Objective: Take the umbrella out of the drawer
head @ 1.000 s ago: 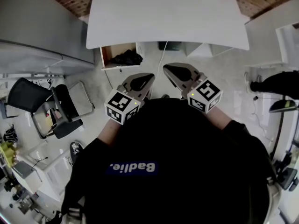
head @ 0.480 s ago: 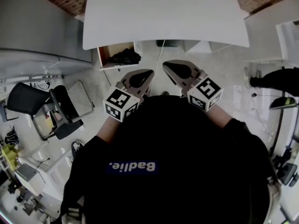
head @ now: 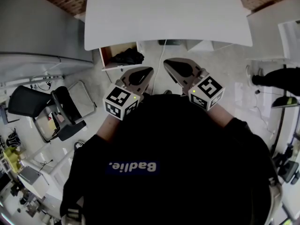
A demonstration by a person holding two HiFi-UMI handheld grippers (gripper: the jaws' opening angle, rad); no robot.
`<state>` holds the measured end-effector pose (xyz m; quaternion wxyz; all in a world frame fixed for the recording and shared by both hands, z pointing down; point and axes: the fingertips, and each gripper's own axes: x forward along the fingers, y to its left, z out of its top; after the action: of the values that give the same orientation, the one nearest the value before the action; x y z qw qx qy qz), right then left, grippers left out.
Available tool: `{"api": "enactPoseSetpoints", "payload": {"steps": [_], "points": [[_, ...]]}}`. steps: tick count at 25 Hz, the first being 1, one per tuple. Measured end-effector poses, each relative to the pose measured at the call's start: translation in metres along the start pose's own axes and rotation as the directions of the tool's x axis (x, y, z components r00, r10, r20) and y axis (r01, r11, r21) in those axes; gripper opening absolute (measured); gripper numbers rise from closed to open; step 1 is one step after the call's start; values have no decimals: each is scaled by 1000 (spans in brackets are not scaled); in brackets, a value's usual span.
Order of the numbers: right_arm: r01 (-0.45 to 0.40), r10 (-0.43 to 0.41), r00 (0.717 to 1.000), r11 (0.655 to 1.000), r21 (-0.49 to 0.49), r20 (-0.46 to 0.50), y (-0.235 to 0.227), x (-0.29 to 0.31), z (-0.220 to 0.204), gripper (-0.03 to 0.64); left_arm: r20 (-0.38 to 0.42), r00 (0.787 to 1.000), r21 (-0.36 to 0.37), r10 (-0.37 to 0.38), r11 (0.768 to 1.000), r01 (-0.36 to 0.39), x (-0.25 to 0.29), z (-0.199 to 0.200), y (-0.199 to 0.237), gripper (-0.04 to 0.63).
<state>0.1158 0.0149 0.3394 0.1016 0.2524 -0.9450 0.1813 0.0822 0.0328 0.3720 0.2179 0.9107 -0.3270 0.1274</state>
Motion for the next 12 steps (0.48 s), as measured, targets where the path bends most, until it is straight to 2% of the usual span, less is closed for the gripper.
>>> {"api": "enactPoseSetpoints", "payload": {"steps": [12], "points": [[10,-10,1000,1000,-9,5,12,55,15,26,-8,1000,-13,19,1000,-19,-33,-8,60,-3]]}}
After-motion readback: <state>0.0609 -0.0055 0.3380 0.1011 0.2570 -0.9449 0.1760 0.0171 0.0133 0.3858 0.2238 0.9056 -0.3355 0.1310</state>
